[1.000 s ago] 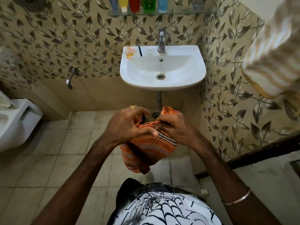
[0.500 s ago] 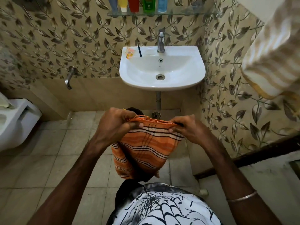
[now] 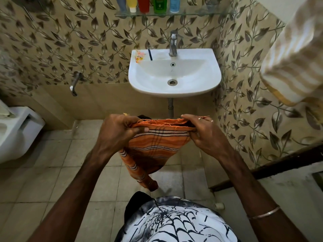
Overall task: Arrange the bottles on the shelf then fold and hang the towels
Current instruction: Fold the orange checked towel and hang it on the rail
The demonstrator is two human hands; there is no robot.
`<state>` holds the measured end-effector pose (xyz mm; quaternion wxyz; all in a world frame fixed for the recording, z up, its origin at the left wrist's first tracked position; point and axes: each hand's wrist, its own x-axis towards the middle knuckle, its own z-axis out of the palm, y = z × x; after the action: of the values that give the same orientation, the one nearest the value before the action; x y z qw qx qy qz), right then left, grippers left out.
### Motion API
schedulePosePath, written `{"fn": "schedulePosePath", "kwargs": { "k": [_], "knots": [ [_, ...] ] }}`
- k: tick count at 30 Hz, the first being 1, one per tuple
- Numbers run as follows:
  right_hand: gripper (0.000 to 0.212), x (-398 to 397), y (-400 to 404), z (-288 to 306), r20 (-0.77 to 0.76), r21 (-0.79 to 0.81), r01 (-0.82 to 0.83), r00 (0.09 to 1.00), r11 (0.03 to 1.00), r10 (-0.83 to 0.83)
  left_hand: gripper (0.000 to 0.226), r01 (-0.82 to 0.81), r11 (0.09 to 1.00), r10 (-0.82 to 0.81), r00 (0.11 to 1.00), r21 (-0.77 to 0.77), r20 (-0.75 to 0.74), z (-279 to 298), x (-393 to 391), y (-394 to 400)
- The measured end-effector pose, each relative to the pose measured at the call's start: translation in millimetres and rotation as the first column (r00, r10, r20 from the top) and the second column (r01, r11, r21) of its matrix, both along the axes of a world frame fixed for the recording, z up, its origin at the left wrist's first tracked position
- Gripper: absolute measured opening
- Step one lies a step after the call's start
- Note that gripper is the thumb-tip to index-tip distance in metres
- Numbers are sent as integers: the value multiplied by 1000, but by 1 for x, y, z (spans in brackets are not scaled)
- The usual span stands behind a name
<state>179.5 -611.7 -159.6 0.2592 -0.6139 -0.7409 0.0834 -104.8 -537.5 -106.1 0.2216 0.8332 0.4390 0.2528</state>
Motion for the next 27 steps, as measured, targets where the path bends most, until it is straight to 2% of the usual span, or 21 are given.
{"fn": "schedulePosePath", "kwargs": {
  "k": [3, 7, 9, 12, 15, 19, 23, 27],
  "knots": [
    [51, -1, -4, -2, -5, 124, 12, 1000, 992, -12, 21, -5, 999, 5, 1000, 35, -12, -1, -2, 4],
    [51, 0, -4, -7, -12, 159, 104, 995, 982, -104, 26, -14, 998, 16, 1000, 69, -21, -3, -2, 5],
    [40, 1, -2, -11, -4, 201, 170, 985, 965, -173, 26, 15, 998, -13, 999, 61, -40, -2, 1, 3],
    [26, 3, 1, -15, -20, 239, 270, 962, 933, -273, 38, 53, 999, -51, 994, 13, -95, 2, 2, 3],
    [23, 2, 1, -18, -19, 253, 340, 938, 906, -347, 49, 35, 992, -57, 982, -120, -182, 5, -3, 7],
    [19, 1, 3, -23, -11, 251, 382, 920, 889, -392, 34, 58, 983, -106, 956, -176, -274, -2, -6, 9],
    [17, 1, 3, -23, 1, 216, 399, 913, 891, -409, 22, 82, 992, -108, 947, -99, -302, -9, -6, 8],
    [13, 0, 3, -18, 43, 181, 444, 888, 878, -458, 21, 72, 993, -98, 948, -97, -303, -12, -9, 10]
  ]
}}
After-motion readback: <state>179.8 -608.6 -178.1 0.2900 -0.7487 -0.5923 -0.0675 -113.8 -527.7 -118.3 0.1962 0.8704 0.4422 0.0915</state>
